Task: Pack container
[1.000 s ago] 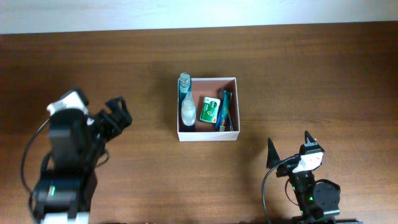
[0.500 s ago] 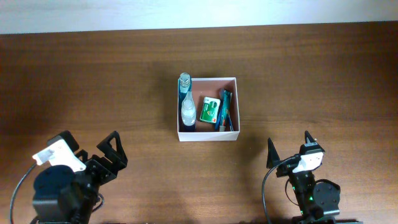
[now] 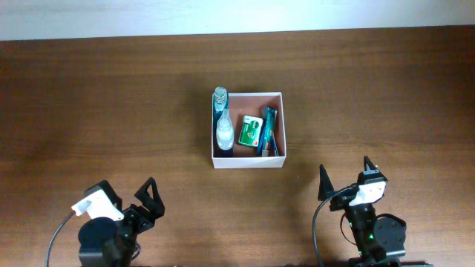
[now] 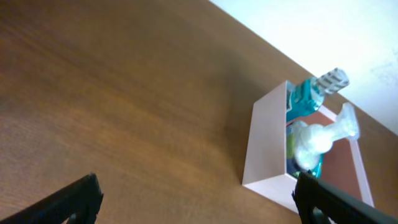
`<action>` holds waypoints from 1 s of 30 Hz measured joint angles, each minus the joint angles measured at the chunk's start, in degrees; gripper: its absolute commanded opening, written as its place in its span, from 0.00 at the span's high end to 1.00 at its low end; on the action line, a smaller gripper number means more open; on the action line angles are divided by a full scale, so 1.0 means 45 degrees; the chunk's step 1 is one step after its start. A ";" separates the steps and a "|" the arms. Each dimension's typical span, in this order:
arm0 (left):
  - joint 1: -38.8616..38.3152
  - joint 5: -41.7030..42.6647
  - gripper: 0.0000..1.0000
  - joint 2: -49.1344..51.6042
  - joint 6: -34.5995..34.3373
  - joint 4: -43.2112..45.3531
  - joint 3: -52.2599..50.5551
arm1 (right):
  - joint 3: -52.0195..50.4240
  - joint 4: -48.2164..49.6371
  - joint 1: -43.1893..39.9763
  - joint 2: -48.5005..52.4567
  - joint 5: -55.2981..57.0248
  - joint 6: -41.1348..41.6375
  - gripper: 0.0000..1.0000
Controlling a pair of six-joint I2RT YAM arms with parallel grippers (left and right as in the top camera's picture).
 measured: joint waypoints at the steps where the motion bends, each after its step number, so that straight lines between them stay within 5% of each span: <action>1: 0.0000 -0.0005 0.00 -0.0102 -0.0005 0.0321 -0.0238 | 0.0000 0.0000 0.0000 0.0000 0.0000 -0.0005 0.01; 15: 0.0000 0.0000 0.00 -0.1982 0.0219 0.6237 -0.4299 | 0.0000 0.0000 0.0000 0.0000 0.0000 0.0000 0.01; 30: 0.0000 0.0000 0.00 -0.2749 0.4022 0.8412 -0.5547 | 0.0000 0.0000 0.0000 0.0000 0.0000 0.0000 0.01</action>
